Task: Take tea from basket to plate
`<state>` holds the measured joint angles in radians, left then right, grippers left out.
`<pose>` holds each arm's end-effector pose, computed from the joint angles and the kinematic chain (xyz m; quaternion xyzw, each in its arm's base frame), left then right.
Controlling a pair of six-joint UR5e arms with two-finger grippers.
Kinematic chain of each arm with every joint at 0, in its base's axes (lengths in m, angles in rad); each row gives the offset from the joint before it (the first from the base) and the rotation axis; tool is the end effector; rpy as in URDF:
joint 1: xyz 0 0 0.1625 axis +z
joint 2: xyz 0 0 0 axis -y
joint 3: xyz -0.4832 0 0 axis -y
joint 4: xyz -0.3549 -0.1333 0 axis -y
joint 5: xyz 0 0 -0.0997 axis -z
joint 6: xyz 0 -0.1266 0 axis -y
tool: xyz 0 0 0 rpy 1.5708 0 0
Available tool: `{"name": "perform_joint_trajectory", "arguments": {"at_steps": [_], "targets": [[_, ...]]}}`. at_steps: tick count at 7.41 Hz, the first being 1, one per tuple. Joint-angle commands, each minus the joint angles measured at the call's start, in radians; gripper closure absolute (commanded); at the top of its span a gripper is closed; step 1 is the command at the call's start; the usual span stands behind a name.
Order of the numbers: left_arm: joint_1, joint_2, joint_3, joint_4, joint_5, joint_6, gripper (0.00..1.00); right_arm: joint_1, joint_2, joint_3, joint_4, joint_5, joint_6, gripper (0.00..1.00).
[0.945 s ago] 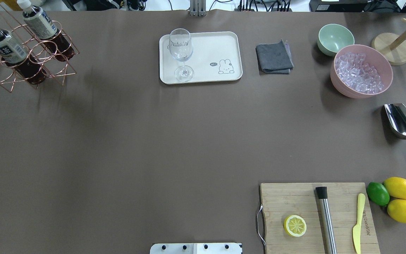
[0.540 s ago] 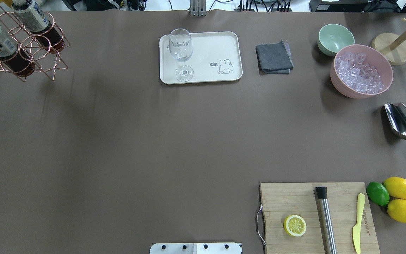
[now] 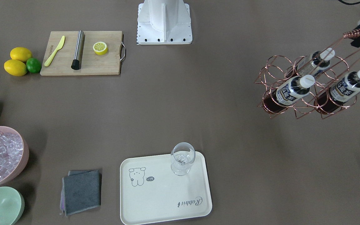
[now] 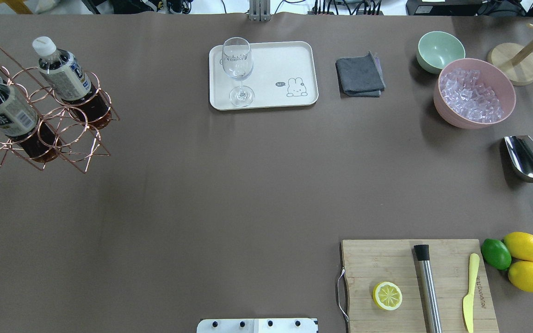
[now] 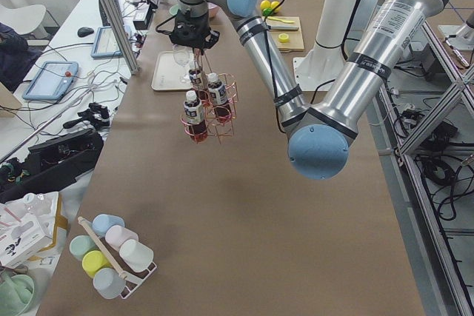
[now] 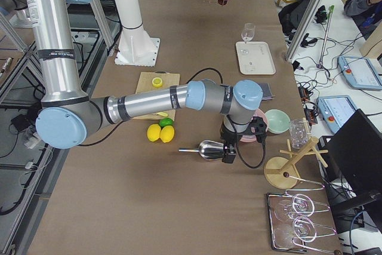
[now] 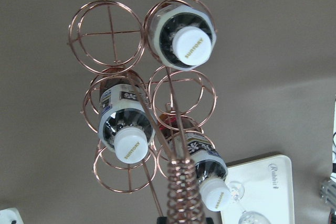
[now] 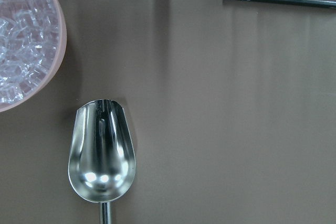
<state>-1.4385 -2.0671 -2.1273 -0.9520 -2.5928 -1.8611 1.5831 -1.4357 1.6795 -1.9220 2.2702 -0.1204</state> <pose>0.0441 -0.5228 0.2971 -0.2990 0.4171 -0.5796 0.6330 0.0579 -0.4976 0.6626 -0.0276 -0.3447 -0.0323 0.9377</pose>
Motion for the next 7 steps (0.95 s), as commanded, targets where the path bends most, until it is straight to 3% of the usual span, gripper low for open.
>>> {"name": "perform_joint_trajectory", "arguments": {"at_steps": [1,3,5,7], "targets": [[0.122,0.062,-0.149,-0.121,-0.009,-0.183,1.0,0.0,0.001,0.002,0.001,-0.001,-0.001,0.01],[0.216,0.096,-0.143,-0.365,-0.003,-0.431,1.0,0.002,0.001,0.003,0.001,-0.001,-0.001,0.01],[0.306,0.09,-0.149,-0.493,0.014,-0.614,1.0,0.002,0.001,0.008,0.0,-0.003,-0.001,0.01],[0.415,0.093,-0.139,-0.675,0.095,-0.835,1.0,0.0,0.001,0.006,0.001,-0.001,-0.001,0.01]]}}
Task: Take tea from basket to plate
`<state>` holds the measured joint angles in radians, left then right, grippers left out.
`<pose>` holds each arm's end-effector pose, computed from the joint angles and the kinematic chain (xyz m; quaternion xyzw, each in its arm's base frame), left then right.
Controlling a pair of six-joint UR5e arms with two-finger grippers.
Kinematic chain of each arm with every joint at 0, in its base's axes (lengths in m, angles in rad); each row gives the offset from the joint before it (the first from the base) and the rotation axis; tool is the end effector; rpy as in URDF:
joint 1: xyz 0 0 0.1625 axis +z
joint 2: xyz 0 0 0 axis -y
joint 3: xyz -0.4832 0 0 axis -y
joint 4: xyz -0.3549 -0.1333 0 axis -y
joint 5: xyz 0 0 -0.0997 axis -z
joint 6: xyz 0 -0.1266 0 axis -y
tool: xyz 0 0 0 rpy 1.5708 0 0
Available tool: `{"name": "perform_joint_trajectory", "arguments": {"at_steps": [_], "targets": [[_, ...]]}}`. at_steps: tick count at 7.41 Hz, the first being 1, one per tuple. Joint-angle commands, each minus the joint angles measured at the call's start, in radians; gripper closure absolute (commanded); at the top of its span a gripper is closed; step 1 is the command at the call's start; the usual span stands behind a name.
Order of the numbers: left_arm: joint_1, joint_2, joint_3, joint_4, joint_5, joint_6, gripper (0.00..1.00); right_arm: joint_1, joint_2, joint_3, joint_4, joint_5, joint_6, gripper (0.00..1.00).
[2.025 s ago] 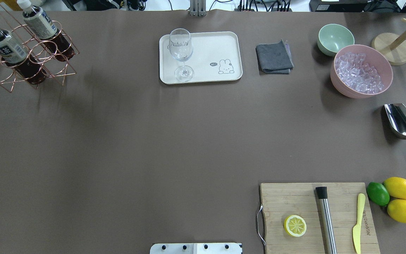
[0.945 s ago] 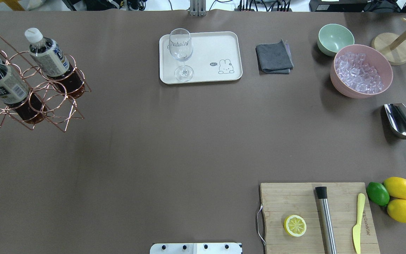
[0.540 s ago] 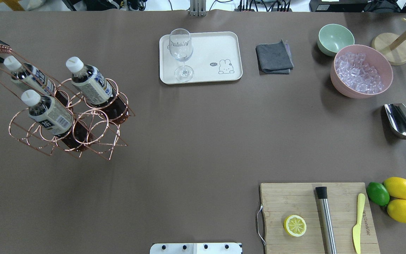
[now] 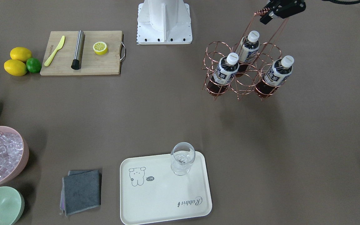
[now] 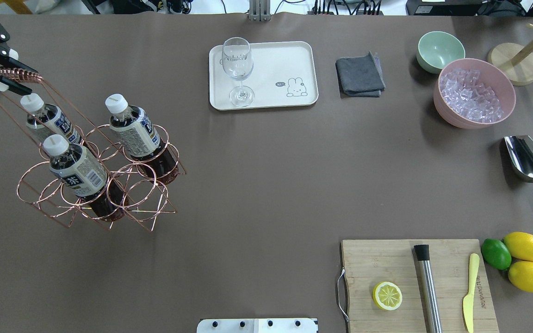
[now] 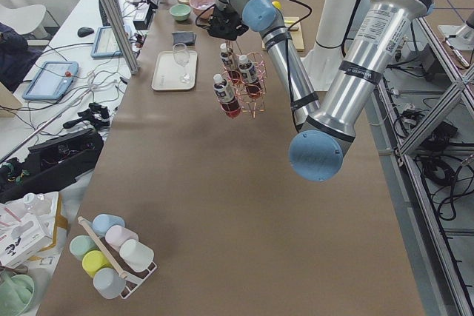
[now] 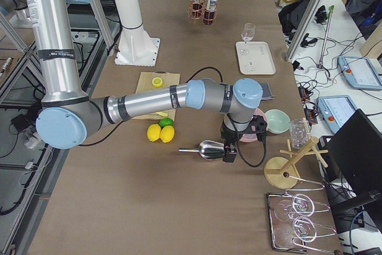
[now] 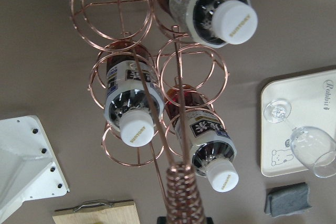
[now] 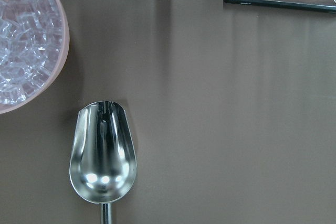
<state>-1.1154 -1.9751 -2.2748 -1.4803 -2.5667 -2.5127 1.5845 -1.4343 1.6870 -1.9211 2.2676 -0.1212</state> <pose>0.1777 -0.4245 0.2404 -0.3784 0.4626 -0.5371 0.5952 0.0589 -0.4984 0.6588 -0.0228 -0.3433 -0.0338 0.9383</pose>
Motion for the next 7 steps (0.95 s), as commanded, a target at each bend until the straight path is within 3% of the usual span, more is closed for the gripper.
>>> {"name": "perform_joint_trajectory", "arguments": {"at_steps": [1,4,7], "targets": [[0.133,0.004,0.012,-0.199,0.113,-0.252,1.0,0.0,0.0,-0.001,0.001,0.001,0.0,0.01],[0.224,-0.005,0.055,-0.339,0.22,-0.407,1.0,0.0,0.0,0.005,0.001,0.006,0.002,0.01],[0.322,-0.027,0.064,-0.415,0.302,-0.435,1.0,0.0,-0.005,0.052,-0.01,0.006,0.002,0.01]]}}
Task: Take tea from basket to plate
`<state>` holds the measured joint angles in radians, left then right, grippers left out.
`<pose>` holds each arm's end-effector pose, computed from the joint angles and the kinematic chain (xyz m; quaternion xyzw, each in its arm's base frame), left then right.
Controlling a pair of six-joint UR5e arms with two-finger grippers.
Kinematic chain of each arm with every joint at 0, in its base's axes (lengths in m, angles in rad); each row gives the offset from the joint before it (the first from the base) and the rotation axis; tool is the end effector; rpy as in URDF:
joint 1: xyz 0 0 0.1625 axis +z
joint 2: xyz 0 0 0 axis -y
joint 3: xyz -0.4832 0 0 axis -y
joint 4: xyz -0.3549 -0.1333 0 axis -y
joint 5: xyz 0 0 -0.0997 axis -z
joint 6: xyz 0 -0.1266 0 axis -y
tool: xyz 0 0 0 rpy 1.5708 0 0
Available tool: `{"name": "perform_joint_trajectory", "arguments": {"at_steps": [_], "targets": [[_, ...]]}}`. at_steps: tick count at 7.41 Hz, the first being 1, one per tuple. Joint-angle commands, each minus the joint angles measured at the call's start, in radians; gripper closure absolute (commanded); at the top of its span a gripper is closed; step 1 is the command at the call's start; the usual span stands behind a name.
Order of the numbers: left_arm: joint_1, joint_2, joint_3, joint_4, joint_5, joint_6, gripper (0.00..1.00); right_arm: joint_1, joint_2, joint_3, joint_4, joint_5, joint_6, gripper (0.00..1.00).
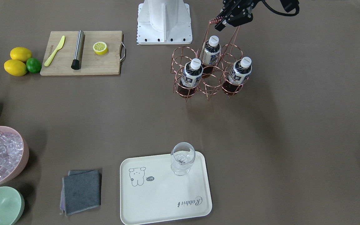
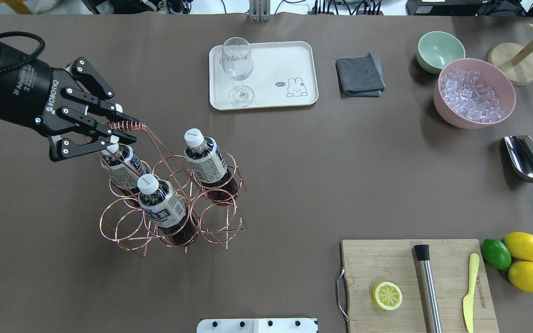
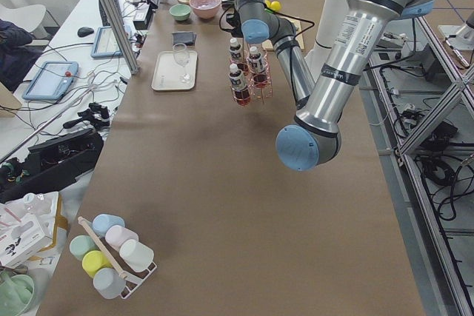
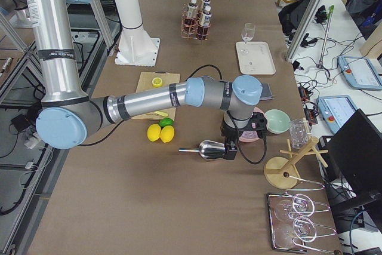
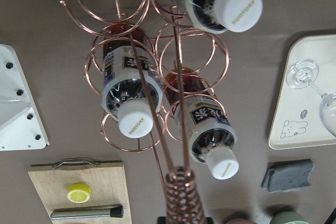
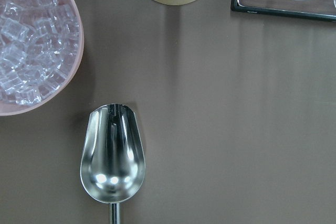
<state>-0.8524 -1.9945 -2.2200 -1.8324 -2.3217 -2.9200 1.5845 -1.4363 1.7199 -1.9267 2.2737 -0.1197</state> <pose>0.2816 -0.3934 0.2159 -0.4207 0.4872 -0.5488 0.5333 0.0583 -0.4972 0.6456 -0.0109 -0.3455 -0.0373 0.9376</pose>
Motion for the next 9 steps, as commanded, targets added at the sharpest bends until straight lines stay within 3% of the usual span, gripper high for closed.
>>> {"name": "perform_joint_trajectory", "arguments": {"at_steps": [1,4,9], "targets": [[0.076,-0.007,0.017,-0.091,0.076,-0.045,1.0,0.0,-0.003,0.015,-0.003,-0.003,0.0,0.01],[0.142,-0.035,0.04,-0.154,0.116,-0.033,1.0,0.0,-0.003,0.015,0.003,-0.009,-0.001,0.01],[0.202,-0.075,0.058,-0.159,0.153,0.149,1.0,0.0,-0.01,0.018,0.005,-0.034,-0.003,0.01]]}}
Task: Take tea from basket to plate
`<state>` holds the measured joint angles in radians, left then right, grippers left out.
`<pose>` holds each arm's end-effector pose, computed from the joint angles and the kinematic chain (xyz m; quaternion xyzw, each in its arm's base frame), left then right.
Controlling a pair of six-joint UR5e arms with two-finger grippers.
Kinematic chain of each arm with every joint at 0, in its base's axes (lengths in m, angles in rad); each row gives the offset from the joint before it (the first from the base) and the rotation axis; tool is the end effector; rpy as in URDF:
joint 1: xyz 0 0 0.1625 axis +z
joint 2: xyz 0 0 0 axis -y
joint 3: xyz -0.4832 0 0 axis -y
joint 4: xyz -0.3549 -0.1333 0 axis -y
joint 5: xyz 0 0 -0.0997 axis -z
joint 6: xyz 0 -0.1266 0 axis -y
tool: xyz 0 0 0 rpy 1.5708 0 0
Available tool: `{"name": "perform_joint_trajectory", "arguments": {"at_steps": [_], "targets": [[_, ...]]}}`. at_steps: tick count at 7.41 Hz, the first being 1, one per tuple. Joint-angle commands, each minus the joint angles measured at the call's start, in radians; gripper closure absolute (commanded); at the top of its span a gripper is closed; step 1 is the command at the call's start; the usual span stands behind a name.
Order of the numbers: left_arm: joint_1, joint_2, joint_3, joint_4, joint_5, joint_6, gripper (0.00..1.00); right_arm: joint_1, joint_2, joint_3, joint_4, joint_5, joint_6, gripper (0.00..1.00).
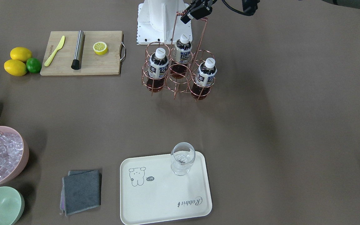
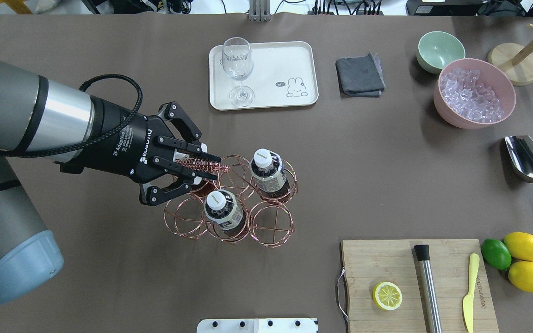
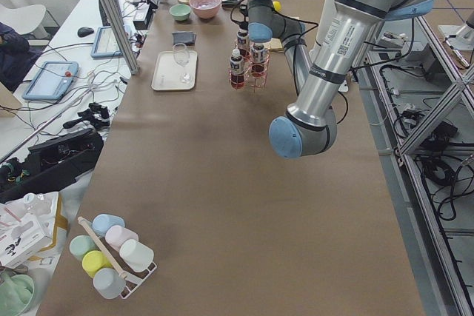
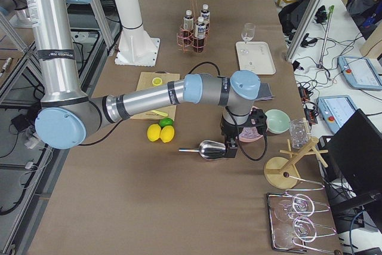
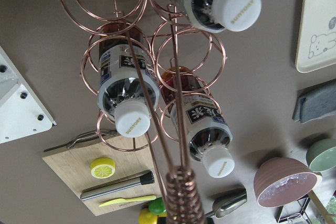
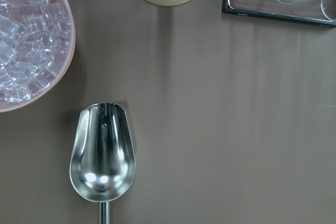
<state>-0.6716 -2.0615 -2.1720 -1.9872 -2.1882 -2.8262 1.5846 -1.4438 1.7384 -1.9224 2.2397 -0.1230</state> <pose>0.3545 -0.3584 0.1806 -0.3998 0.5610 -0.4515 0.5671 0.0616 -0.4939 0.6436 -0.0044 -0.3292 -0.0422 0.9433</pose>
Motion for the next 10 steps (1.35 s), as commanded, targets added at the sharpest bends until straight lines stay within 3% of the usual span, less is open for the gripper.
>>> {"name": "perform_joint_trajectory", "arguments": {"at_steps": [1,5,10], "targets": [[0.021,-0.022,0.041,-0.043,0.019,0.056,1.0,0.0,-0.003,0.0,0.0,-0.002,-0.001,0.01],[0.059,-0.023,0.095,-0.161,0.077,0.057,1.0,0.0,-0.003,0.0,0.0,0.0,-0.009,0.01],[0.061,-0.017,0.118,-0.199,0.088,0.057,1.0,0.0,0.002,0.001,0.0,-0.002,-0.01,0.01]]}}
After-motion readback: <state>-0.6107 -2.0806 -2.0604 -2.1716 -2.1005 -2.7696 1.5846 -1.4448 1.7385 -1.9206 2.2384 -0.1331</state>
